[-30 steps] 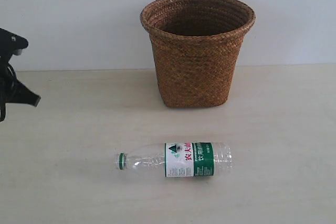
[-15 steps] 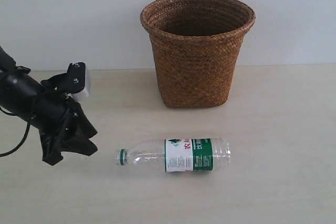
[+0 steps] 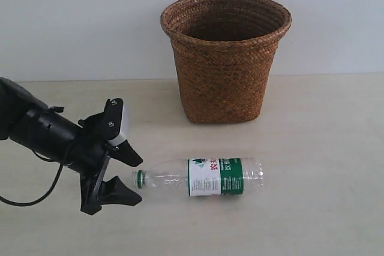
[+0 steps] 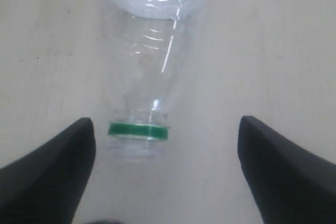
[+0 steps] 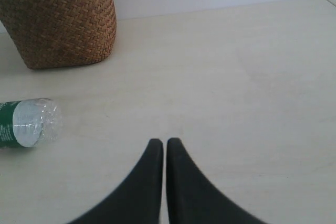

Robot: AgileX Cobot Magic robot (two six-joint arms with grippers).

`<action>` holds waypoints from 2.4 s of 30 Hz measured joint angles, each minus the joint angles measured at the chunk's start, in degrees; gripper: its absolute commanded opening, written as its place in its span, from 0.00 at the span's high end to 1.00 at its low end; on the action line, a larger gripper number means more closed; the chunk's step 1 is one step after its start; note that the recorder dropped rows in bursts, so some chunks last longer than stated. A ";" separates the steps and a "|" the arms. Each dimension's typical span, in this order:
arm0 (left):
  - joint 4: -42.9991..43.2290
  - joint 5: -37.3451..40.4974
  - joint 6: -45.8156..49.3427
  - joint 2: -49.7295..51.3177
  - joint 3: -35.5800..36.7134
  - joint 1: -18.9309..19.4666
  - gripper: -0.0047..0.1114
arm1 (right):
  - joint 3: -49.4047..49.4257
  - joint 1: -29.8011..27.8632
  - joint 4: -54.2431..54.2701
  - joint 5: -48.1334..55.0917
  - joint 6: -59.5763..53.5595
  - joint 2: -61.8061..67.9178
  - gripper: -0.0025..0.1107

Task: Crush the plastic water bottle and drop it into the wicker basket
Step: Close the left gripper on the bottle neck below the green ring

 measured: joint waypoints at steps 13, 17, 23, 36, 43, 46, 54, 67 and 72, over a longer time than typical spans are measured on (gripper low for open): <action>-6.22 -1.60 0.00 4.14 -0.23 0.00 0.35 | 0.00 0.00 0.00 0.00 0.00 0.00 0.98; -8.62 -1.63 0.00 4.74 -0.23 0.00 0.35 | 0.00 0.00 0.00 0.00 0.00 0.00 0.98; -12.28 -1.73 0.00 5.09 -0.23 0.00 0.35 | 0.00 0.00 0.00 0.00 0.00 0.00 0.98; -12.65 -1.73 0.00 5.43 -0.23 0.00 0.79 | 0.00 0.00 0.00 0.00 0.00 0.00 0.98; -12.54 -1.73 0.00 5.43 -0.23 0.00 0.93 | 0.00 0.00 0.00 0.00 0.00 0.00 0.98; -11.46 -1.73 0.00 5.43 -0.23 0.00 0.93 | 0.00 0.00 0.00 0.00 0.00 0.00 0.98; -3.69 -2.61 0.00 5.43 -0.32 0.00 0.93 | 0.00 0.00 0.00 0.00 0.00 0.00 0.98; -4.38 -2.61 0.00 3.35 -0.32 0.00 0.93 | 0.00 0.00 0.00 -2.06 0.00 0.00 0.98; -7.08 -2.61 0.00 1.11 -0.32 0.00 0.93 | 0.00 0.00 0.00 -11.63 0.00 0.00 0.98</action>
